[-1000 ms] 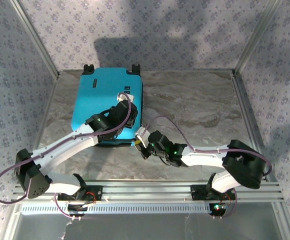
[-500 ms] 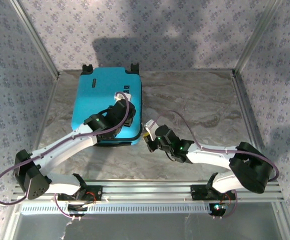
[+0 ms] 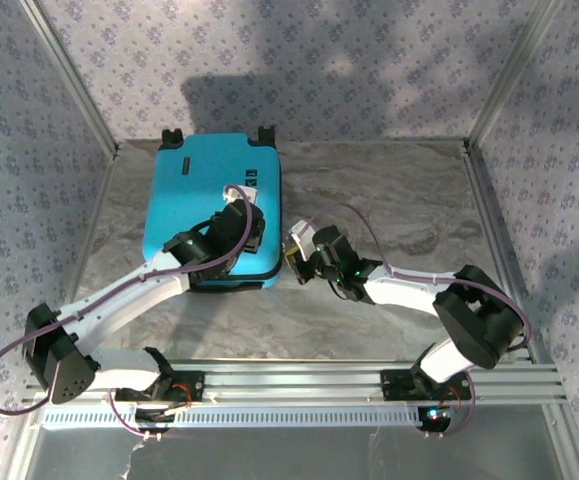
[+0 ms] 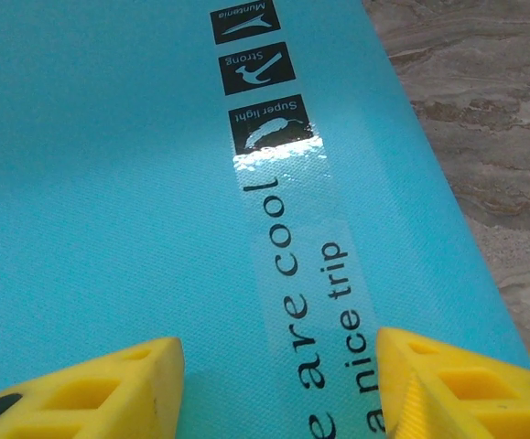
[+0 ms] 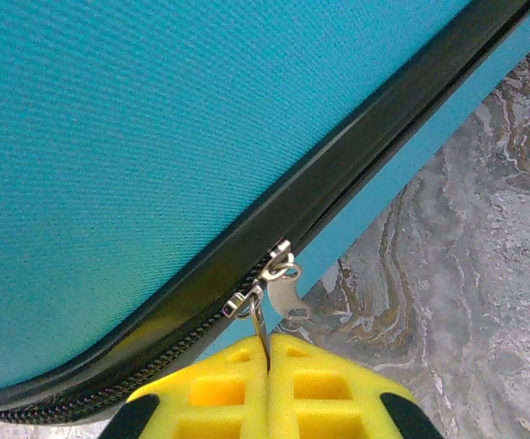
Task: Pack the luggage
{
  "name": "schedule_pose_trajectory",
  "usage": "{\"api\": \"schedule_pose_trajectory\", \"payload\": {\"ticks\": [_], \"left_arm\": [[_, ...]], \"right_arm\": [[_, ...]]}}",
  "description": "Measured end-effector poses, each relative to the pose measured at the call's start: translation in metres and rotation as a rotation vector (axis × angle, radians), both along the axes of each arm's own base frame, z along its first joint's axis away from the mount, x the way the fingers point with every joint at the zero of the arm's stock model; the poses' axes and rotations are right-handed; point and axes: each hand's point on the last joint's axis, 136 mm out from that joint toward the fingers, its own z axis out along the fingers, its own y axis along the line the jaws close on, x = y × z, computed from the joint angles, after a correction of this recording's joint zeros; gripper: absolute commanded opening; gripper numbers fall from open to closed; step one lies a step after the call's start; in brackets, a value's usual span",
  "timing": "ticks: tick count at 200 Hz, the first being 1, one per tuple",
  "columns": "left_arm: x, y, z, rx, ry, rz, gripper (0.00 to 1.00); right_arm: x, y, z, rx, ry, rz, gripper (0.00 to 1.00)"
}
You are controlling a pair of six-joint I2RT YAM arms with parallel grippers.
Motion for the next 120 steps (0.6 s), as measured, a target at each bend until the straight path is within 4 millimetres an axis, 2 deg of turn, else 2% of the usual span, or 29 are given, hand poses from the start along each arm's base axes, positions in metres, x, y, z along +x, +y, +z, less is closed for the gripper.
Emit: {"api": "schedule_pose_trajectory", "payload": {"ticks": [26, 33, 57, 66, 79, 90, 120], "left_arm": [[-0.001, 0.006, 0.001, -0.001, -0.004, 0.008, 0.56], [-0.002, 0.007, 0.001, 0.002, -0.004, 0.007, 0.59], [-0.005, 0.017, 0.003, 0.027, -0.003, 0.02, 0.69], [-0.008, 0.024, 0.005, 0.04, 0.001, 0.03, 0.72], [-0.013, 0.039, 0.008, 0.063, 0.006, 0.05, 0.76], [-0.016, 0.059, 0.011, 0.087, 0.014, 0.091, 0.8], [-0.016, 0.12, 0.031, 0.058, -0.016, 0.25, 0.86]], "right_arm": [[0.003, 0.0, 0.0, 0.001, 0.005, 0.003, 0.0], [0.003, 0.0, 0.0, -0.002, 0.009, 0.007, 0.0], [0.007, -0.003, 0.0, -0.016, 0.013, -0.009, 0.4], [0.014, -0.012, -0.001, -0.026, 0.012, -0.045, 0.51], [0.024, -0.027, 0.0, -0.035, 0.016, -0.103, 0.6], [0.03, -0.038, 0.006, -0.034, 0.009, -0.142, 0.65], [0.036, -0.052, 0.039, 0.046, -0.012, -0.209, 0.8]]}}
